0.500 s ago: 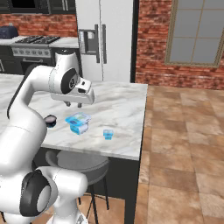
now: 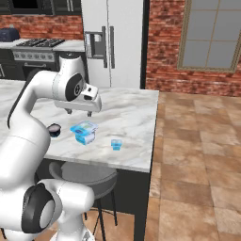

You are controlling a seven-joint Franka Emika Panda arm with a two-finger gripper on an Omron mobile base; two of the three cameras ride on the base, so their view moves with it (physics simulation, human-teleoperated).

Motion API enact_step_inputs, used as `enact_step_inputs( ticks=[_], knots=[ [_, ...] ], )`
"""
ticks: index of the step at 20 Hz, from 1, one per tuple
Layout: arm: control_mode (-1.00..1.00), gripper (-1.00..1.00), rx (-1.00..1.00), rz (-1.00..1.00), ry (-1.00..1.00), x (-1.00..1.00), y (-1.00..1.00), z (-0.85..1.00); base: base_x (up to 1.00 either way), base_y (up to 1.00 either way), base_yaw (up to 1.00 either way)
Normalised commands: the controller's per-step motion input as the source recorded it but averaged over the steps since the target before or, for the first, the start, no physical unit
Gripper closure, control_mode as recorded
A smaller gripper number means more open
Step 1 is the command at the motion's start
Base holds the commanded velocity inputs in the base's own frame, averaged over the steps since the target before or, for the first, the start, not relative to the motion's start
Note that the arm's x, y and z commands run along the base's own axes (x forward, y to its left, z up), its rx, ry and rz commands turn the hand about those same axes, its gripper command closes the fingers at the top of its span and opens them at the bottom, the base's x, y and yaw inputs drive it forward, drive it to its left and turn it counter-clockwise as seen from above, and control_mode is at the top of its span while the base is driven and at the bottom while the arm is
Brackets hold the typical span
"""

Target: Stack the yogurt containers by placing the smaller containers on top of the larger containers.

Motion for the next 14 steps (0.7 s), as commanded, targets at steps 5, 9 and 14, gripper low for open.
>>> enact_step_inputs(
  ticks=[5, 9, 14],
  knots=[
    [-1.00, -1.00, 0.00, -0.04, -0.05, -0.17, 0.14, 0.00, 0.00, 0.00, 0.00],
    [-1.00, -1.00, -0.01, -0.15, -0.08, -0.14, 0.36, 0.00, 0.00, 0.00, 0.00],
    [-1.00, -1.00, -0.01, -0.21, -0.06, -0.14, 0.41, 0.00, 0.00, 0.00, 0.00]
  ],
)
